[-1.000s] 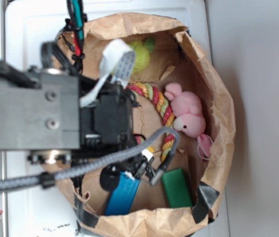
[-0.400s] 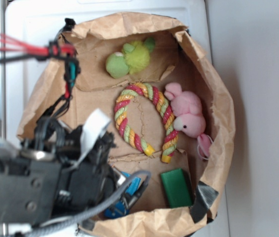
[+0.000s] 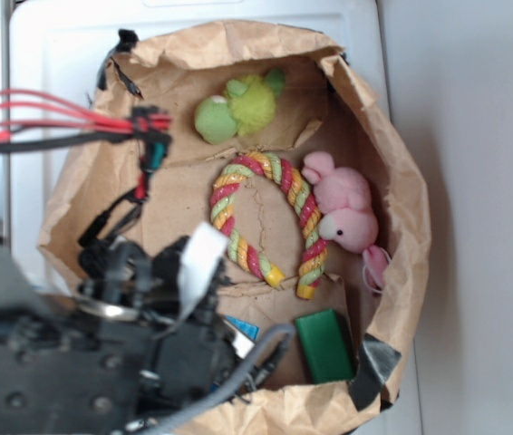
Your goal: Grab the blue block.
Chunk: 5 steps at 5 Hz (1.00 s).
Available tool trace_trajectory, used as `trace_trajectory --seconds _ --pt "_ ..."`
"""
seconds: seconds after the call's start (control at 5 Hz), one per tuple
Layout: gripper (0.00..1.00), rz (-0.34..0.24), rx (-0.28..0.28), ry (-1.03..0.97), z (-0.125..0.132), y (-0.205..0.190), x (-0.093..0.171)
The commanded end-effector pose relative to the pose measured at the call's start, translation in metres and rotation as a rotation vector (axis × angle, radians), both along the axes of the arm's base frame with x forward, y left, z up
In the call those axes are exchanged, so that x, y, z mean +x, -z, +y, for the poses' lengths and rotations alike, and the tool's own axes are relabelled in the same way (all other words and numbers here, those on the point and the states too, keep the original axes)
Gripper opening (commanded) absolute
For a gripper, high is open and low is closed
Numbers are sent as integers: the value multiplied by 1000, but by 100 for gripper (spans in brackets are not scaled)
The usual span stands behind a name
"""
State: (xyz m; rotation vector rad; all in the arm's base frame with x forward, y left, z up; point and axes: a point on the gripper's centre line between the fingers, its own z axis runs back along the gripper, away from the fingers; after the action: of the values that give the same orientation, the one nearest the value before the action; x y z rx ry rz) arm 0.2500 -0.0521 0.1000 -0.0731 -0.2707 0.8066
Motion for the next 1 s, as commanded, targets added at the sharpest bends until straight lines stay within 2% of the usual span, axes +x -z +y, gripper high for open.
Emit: trace_trajectory --seconds 0.0,0.4,0.6,0.8 --pt "100 -37 3 -47 12 -4 22" --pt "100 -33 29 -104 30 5 41" --pt "100 -24 47 -100 30 14 42" --pt "100 -24 39 -93 32 22 39"
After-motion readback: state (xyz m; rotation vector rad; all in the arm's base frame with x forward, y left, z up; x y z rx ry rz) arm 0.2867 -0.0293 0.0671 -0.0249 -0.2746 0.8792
